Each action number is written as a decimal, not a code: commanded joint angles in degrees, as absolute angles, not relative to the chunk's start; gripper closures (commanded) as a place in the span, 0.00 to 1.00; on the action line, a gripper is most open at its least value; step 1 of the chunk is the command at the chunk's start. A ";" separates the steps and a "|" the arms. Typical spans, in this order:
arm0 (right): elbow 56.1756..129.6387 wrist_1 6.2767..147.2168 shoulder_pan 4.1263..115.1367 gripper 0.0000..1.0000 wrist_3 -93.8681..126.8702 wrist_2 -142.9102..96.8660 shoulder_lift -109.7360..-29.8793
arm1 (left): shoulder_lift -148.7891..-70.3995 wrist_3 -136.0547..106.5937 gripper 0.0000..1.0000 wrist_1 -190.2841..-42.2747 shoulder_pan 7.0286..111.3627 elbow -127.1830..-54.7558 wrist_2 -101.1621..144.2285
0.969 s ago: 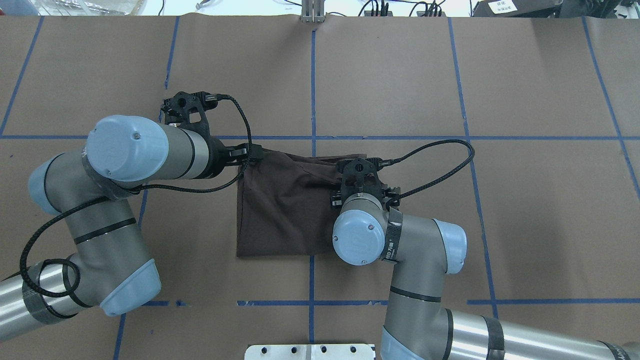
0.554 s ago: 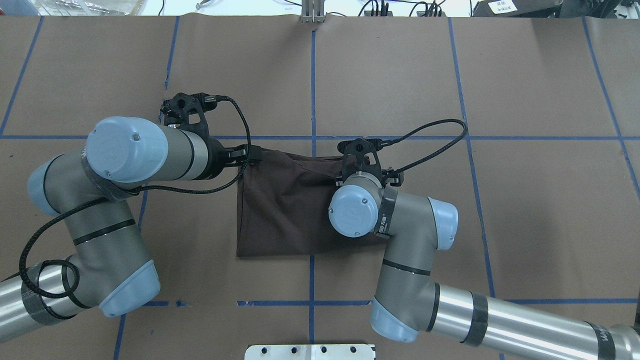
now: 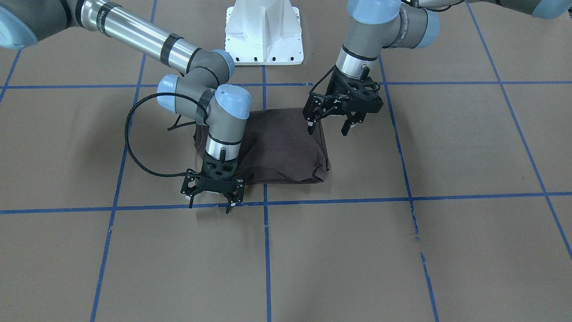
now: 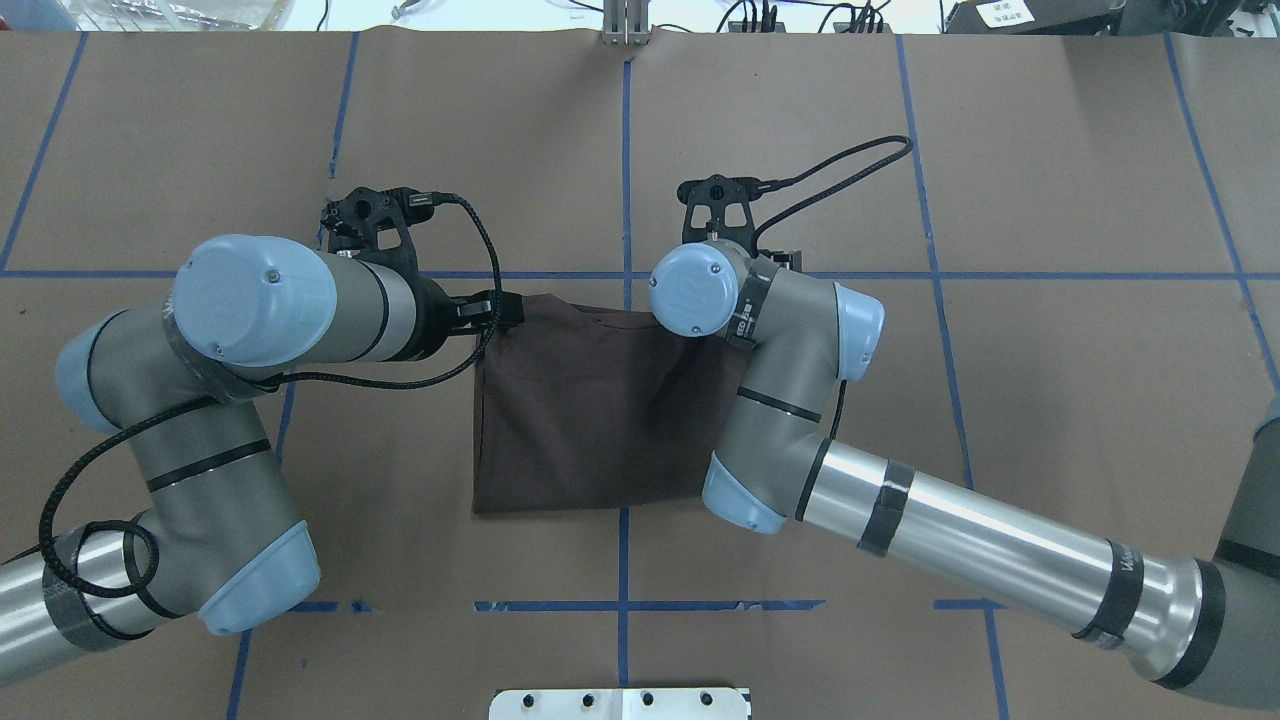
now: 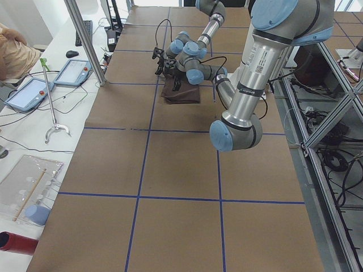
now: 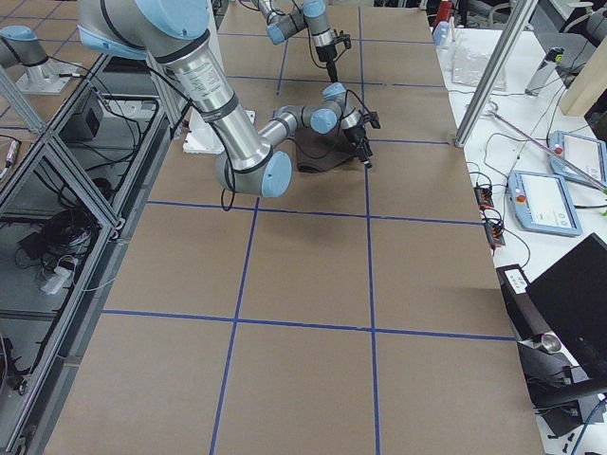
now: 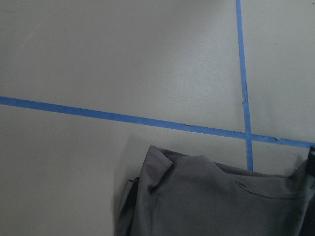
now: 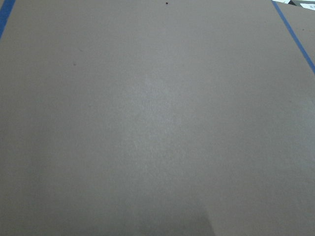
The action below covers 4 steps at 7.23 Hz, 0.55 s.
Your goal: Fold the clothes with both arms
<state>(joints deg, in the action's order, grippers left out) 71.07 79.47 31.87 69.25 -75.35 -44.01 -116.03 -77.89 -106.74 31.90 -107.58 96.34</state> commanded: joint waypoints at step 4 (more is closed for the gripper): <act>92.40 85.55 40.69 0.00 61.55 -92.02 -49.56 | -122.77 -77.61 0.00 -106.17 30.85 -94.77 95.63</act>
